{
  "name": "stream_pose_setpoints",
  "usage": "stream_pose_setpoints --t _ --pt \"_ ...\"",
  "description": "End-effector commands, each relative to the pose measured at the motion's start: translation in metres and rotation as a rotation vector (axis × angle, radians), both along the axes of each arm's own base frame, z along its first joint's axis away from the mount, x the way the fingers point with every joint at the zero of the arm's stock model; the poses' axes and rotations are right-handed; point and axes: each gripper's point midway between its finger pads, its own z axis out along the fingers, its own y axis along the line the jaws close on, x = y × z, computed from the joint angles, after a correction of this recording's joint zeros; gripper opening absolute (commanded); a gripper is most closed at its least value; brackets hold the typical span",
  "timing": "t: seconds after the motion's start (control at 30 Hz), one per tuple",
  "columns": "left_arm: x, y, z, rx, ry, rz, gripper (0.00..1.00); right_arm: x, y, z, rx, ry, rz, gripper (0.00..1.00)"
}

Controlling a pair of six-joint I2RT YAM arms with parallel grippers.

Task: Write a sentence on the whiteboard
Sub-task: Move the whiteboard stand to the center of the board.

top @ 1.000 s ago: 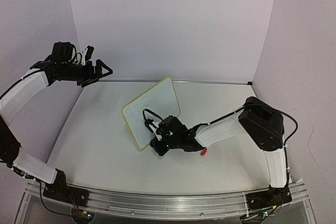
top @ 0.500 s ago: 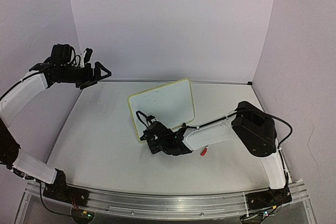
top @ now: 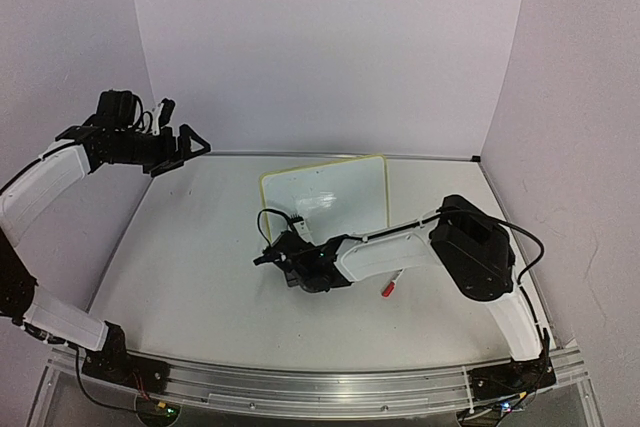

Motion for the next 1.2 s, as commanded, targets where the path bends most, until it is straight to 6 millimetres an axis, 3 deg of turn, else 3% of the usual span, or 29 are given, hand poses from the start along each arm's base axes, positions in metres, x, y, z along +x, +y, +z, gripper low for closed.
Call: stream_pose_setpoints --t 0.0,0.1,0.2,0.27,0.47,0.57,0.7,0.97,1.07,1.17 --pt "-0.004 0.006 0.014 0.001 -0.064 0.018 1.0 0.018 -0.014 -0.004 -0.034 -0.009 -0.065 0.1" --pt "-0.006 0.008 0.006 0.0 -0.054 0.029 1.0 0.015 -0.012 0.0 -0.022 0.006 -0.047 0.31" --pt "-0.01 0.011 -0.004 -0.003 -0.056 0.052 1.0 0.01 -0.013 0.006 -0.01 0.023 -0.024 0.6" --pt "-0.012 0.014 -0.01 -0.003 -0.058 0.07 1.0 0.003 -0.017 0.007 -0.005 0.043 -0.008 0.68" --pt "-0.021 0.023 -0.032 0.012 -0.053 0.12 1.0 -0.033 -0.031 0.04 0.081 0.099 0.045 0.76" --pt "-0.029 0.024 -0.042 0.011 -0.06 0.122 1.0 -0.048 -0.055 0.058 0.138 0.123 0.008 0.77" --pt "-0.045 0.025 -0.052 -0.01 -0.084 0.121 0.99 -0.06 -0.1 0.074 0.135 0.138 -0.077 0.77" --pt "-0.074 0.019 -0.111 -0.042 0.024 0.115 0.99 -0.055 -0.187 0.06 0.224 0.272 -0.299 0.76" --pt "-0.082 0.016 -0.127 -0.064 0.053 0.12 0.99 -0.048 -0.207 0.057 0.274 0.304 -0.376 0.75" --pt "-0.085 0.013 -0.141 -0.086 0.076 0.124 0.99 -0.043 -0.215 0.055 0.301 0.329 -0.422 0.75"
